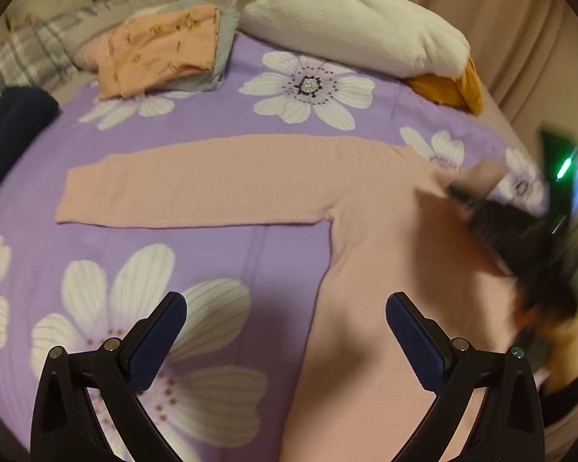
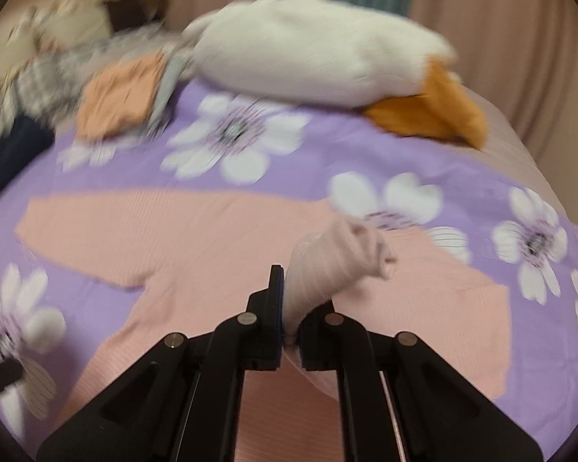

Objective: Fold small clothes
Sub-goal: 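Lay the sleeve on the shirt body and open the right gripper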

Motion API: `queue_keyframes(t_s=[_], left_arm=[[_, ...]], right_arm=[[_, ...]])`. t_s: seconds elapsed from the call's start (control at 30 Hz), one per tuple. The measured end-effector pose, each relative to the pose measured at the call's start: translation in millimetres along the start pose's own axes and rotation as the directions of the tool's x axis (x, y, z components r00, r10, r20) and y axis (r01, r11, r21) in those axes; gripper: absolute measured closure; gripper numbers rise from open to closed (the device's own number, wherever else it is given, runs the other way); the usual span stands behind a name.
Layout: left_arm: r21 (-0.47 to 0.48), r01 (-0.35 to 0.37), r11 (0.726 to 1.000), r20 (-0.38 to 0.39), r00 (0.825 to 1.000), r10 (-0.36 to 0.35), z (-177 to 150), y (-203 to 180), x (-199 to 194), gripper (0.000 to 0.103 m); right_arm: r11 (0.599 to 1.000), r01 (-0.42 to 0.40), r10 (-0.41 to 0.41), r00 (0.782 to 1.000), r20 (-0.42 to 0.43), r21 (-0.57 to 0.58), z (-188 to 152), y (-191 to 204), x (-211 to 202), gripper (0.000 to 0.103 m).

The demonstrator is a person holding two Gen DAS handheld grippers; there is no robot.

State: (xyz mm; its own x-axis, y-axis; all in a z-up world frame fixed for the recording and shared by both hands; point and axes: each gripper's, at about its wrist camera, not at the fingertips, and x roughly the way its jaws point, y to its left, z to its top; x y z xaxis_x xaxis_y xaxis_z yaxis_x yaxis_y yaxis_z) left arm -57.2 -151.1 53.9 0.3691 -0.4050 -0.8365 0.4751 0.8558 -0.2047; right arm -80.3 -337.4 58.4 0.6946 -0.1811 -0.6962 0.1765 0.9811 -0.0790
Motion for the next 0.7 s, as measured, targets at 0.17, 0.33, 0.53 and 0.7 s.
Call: queue_keyframes(t_s=[0.17,0.33,0.53,0.7], left_arm=[[-0.021,0.053,0.998,-0.014,0.998,-0.053,20,-6,16,0.001],[0.015,0.111,0.994,-0.039,0.993,-0.111,37,-33,31,0.001],[0.069,0.293,0.954,-0.072,0.955,-0.288,55,-82,47,0.001],[0.057,0.471,0.88,-0.153,0.876,-0.458,62,-121,68,0.001]], right_arm=[[0.999,-0.035,0.034,0.999,-0.034,-0.038,-9,27,31,0.092],[0.976,-0.205,0.211,0.973,-0.088,0.073,-22,17,42,0.032],[0.888,-0.374,0.373,0.926,0.059,0.267,-54,-53,-19,0.022],[0.844,-0.355,0.34,0.934,0.11,0.401,-83,-99,-41,0.02]])
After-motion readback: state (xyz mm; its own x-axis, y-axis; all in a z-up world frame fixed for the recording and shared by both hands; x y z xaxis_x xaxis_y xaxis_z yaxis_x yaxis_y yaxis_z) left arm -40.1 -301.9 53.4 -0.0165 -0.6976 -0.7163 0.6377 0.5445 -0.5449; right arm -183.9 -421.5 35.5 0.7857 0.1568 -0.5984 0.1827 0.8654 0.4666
